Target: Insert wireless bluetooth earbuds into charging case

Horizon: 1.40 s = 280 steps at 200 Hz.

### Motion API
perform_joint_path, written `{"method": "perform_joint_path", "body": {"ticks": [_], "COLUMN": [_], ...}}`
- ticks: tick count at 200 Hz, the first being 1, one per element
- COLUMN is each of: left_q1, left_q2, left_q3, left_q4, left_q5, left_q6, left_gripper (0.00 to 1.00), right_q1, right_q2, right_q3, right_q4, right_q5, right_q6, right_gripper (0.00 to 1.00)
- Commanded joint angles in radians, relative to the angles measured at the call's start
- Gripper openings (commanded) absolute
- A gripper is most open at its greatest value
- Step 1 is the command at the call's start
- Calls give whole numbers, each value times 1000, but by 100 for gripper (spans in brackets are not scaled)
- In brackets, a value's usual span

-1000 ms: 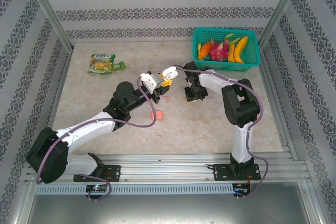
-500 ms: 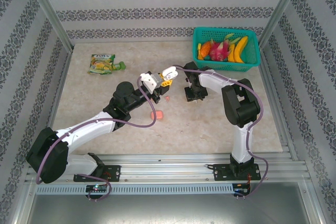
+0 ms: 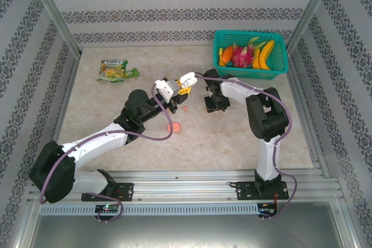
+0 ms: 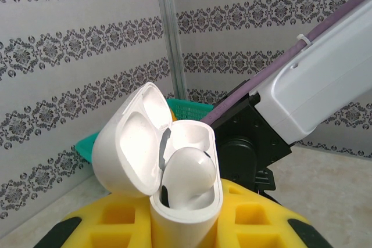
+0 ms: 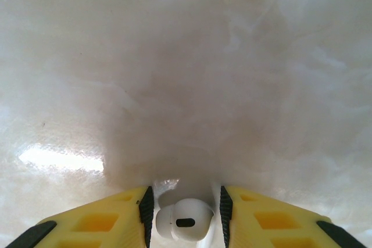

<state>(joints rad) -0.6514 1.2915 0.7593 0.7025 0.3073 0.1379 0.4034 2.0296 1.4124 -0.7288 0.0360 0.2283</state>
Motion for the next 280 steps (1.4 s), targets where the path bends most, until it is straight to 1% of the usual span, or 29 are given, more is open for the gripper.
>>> {"method": "perform_joint_path", "body": {"ticks": [1, 112, 166, 219, 280], "left_q1": [13, 12, 13, 12, 13], "left_q2": [-8, 0, -1, -2, 6], "left_q3": [32, 33, 28, 25, 34], "left_q4": [12, 14, 17, 18, 3], "left_q5": [18, 22, 20, 18, 44], "left_q6": [-17, -21, -15, -4, 17], "left_gripper": [0, 0, 0, 0, 0], "right_q1": [1, -3, -5, -11, -9], "right_q2": [-21, -57, -138, -284, -585], "right_q3": [-29, -62, -115, -181, -222], "right_q4": [-26, -4, 71, 145, 223], "right_q5": [1, -8, -12, 11, 83], "right_q6": [-10, 3, 57, 121, 140], "right_gripper": [38, 31, 26, 25, 24]}}
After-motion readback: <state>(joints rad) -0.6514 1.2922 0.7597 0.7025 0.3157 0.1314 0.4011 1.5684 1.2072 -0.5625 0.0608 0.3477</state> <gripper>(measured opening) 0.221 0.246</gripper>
